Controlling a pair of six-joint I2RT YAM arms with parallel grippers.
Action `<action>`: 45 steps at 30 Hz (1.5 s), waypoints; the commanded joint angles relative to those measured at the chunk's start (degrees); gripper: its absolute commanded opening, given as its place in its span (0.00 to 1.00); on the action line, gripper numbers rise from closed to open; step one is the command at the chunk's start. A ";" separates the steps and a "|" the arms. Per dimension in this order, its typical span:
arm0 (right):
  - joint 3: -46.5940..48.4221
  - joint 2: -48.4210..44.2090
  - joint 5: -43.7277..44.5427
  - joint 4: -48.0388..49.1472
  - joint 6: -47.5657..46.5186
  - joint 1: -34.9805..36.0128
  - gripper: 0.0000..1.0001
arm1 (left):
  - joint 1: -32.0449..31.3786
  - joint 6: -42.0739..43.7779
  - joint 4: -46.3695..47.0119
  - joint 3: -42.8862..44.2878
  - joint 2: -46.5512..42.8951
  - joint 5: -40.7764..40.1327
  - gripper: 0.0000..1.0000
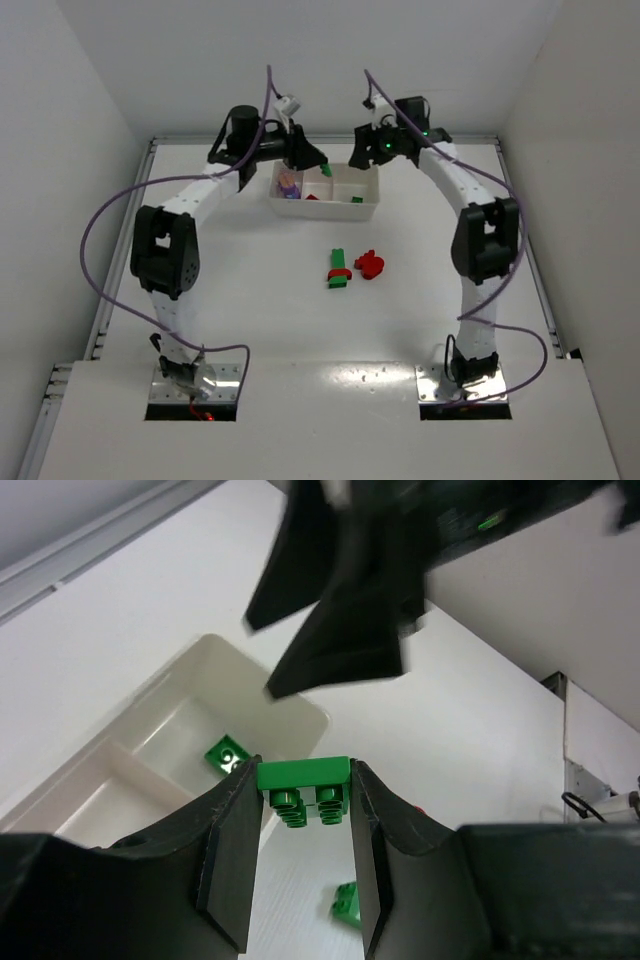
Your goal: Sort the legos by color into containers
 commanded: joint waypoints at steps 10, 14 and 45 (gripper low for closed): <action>-23.73 -28.14 15.61 -2.90 -13.30 -3.58 0.85 | -7.31 3.50 -5.30 16.17 16.73 -10.85 0.00; -31.35 -31.83 15.08 -4.41 -14.45 -4.64 0.85 | -8.64 5.87 -8.55 22.67 22.27 -12.87 0.09; -48.52 -30.34 8.20 -5.91 -3.92 8.54 0.86 | -0.12 9.65 -4.87 -8.77 -14.44 -21.75 0.88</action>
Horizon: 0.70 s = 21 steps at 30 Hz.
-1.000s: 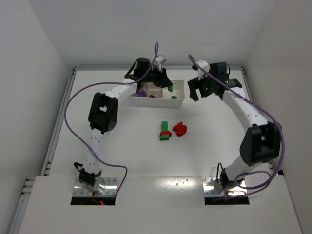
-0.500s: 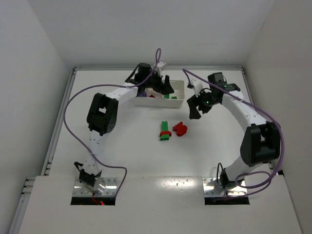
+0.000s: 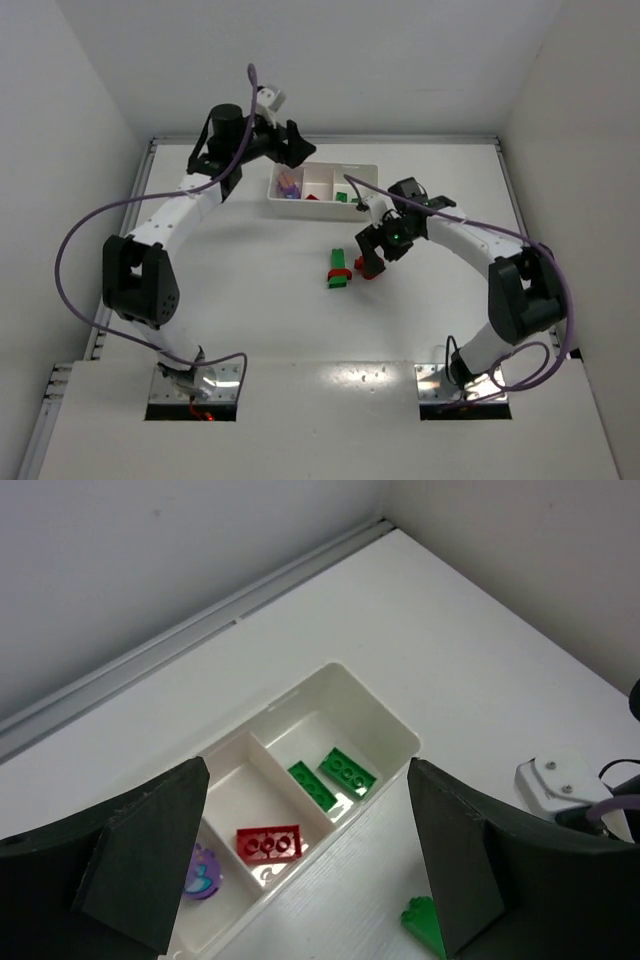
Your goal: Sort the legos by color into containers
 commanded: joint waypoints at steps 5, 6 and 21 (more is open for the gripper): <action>-0.75 3.37 13.98 9.96 11.97 3.62 0.96 | 2.95 2.97 -1.57 -6.56 -4.50 -2.31 0.88; -0.74 3.99 14.60 9.96 11.97 4.23 1.00 | 2.96 2.97 -1.57 -7.18 -5.29 -2.31 0.88; -0.21 9.18 18.21 11.89 11.44 6.52 1.00 | 5.77 4.02 -2.19 -8.42 -6.44 -1.78 0.88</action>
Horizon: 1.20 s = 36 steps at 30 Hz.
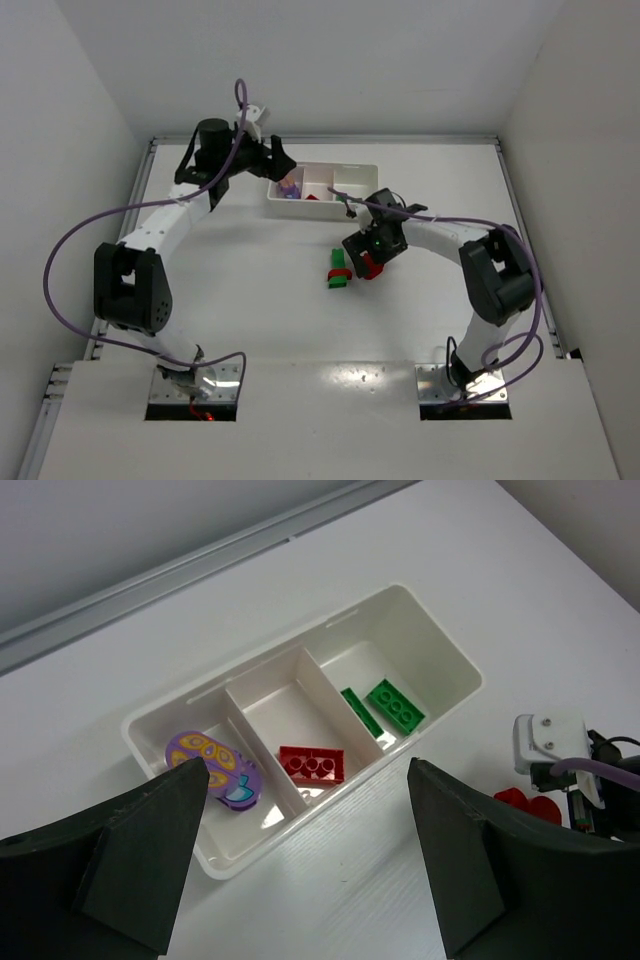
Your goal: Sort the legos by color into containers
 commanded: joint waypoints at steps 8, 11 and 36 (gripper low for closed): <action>-1.32 0.44 5.72 5.38 0.88 0.92 0.94 | 1.47 1.51 1.47 0.08 -2.13 1.52 0.88; -1.32 1.84 5.73 5.90 0.88 0.92 0.94 | 1.47 1.51 1.47 0.08 -2.13 1.53 0.88; 2.19 -12.56 -11.13 12.93 -7.90 -0.13 0.00 | 3.23 -11.66 -1.34 -9.06 -2.40 28.77 0.85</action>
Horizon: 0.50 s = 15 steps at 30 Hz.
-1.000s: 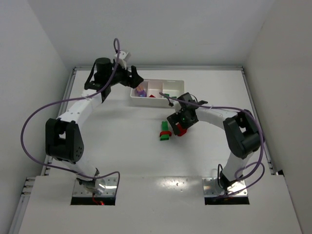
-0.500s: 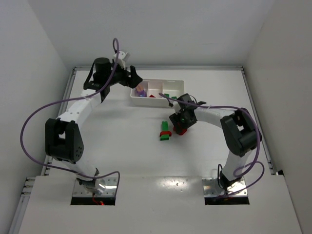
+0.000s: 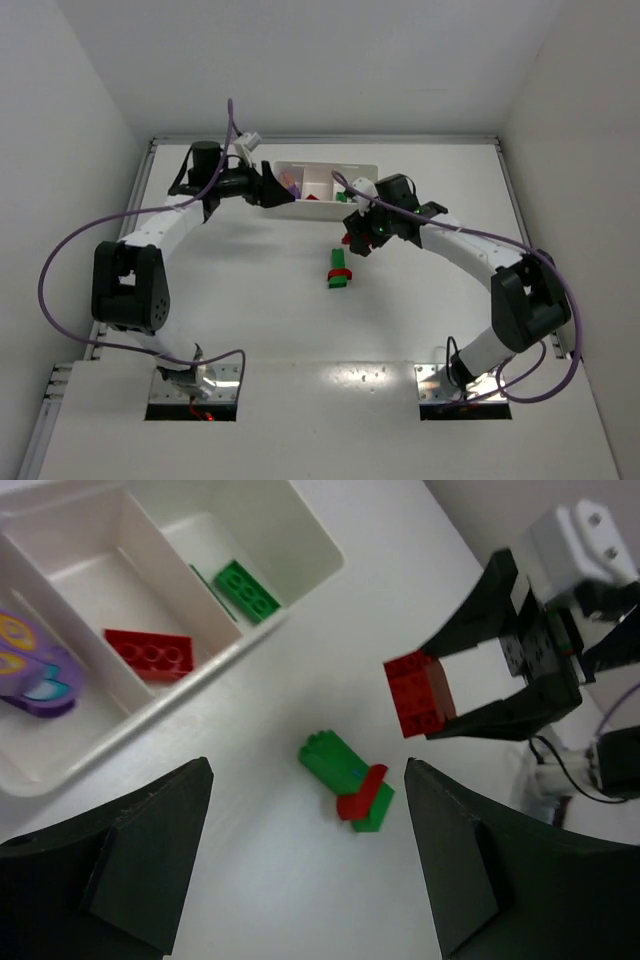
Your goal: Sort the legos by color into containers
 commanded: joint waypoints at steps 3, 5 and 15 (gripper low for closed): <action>5.85 -2.28 -9.27 6.33 -3.03 -0.28 0.00 | -2.87 -4.49 0.25 -0.27 -1.54 8.30 0.86; 7.52 -2.28 -10.85 7.74 -3.56 -0.28 0.00 | -4.37 -5.62 0.25 1.12 -0.49 8.30 0.86; 14.38 0.89 -11.92 9.33 -6.37 -0.28 0.00 | -9.30 -6.33 -1.42 5.80 3.20 9.70 0.89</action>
